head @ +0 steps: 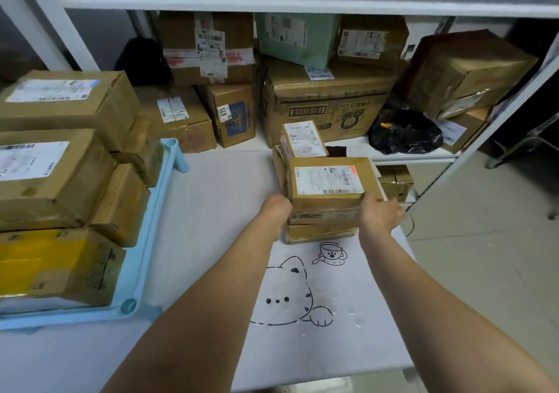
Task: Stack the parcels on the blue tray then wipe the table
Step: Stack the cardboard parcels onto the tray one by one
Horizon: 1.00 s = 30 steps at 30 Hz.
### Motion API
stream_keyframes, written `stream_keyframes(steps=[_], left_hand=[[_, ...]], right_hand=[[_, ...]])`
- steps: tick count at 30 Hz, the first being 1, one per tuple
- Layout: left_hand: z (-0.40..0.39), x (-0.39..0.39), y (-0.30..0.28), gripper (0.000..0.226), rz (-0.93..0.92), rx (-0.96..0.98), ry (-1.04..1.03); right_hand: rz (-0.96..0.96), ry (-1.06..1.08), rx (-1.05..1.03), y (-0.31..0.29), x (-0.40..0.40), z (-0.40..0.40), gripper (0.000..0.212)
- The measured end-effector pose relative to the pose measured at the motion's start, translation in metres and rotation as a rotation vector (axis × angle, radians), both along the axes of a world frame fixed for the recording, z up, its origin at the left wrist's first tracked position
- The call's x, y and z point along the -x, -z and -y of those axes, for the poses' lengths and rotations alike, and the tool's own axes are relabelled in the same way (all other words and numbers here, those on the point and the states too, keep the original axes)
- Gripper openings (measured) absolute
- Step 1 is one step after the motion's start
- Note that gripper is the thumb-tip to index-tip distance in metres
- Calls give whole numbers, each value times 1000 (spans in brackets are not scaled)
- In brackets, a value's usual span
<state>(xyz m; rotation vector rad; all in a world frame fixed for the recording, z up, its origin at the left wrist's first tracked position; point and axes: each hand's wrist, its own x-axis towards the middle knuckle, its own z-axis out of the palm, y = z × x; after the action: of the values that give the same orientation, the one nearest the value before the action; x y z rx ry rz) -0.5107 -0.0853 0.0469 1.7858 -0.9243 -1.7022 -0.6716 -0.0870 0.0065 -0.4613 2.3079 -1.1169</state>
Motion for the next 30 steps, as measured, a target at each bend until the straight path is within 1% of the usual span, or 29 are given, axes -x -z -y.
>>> stream_keyframes(steps=[3, 5, 6, 10, 13, 14, 18, 20, 23, 25, 27, 28, 29, 30], left_hand=[[-4, 4, -5, 39, -45, 41, 93], [-4, 4, -5, 44, -43, 62, 105], [-4, 2, -5, 45, -44, 81, 94], [1, -12, -6, 47, -73, 185, -19], [5, -32, -9, 49, -89, 271, -109], [5, -38, -9, 50, -97, 303, -121], [1, -63, -10, 47, -110, 422, -139], [0, -76, -11, 47, -157, 458, -131], [-1, -100, -22, 51, -234, 505, -135], [0, -111, -28, 65, -265, 487, -157], [2, -123, -30, 88, -280, 440, -158], [3, -130, -31, 95, -288, 429, -132], [2, -136, -33, 99, -296, 439, -92], [1, -142, -34, 97, -300, 457, -52]], right_hand=[[123, -48, 24, 2, 2, 2, 55], [201, -72, 94, -1, 0, -1, 49], [214, -74, 133, -3, -1, -2, 47], [163, -99, 266, -12, -1, -3, 46], [210, -133, 315, -21, -7, 0, 28], [219, -147, 325, -23, -9, 1, 27], [282, -142, 308, -25, -22, -1, 27], [342, -133, 277, -24, -31, -2, 27], [466, -144, 214, -27, -50, -4, 20], [552, -164, 219, -28, -59, -4, 15], [579, -212, 203, -29, -70, -6, 16], [582, -238, 193, -30, -79, -6, 18], [585, -264, 182, -31, -87, -7, 20], [588, -284, 165, -31, -94, -6, 21]])
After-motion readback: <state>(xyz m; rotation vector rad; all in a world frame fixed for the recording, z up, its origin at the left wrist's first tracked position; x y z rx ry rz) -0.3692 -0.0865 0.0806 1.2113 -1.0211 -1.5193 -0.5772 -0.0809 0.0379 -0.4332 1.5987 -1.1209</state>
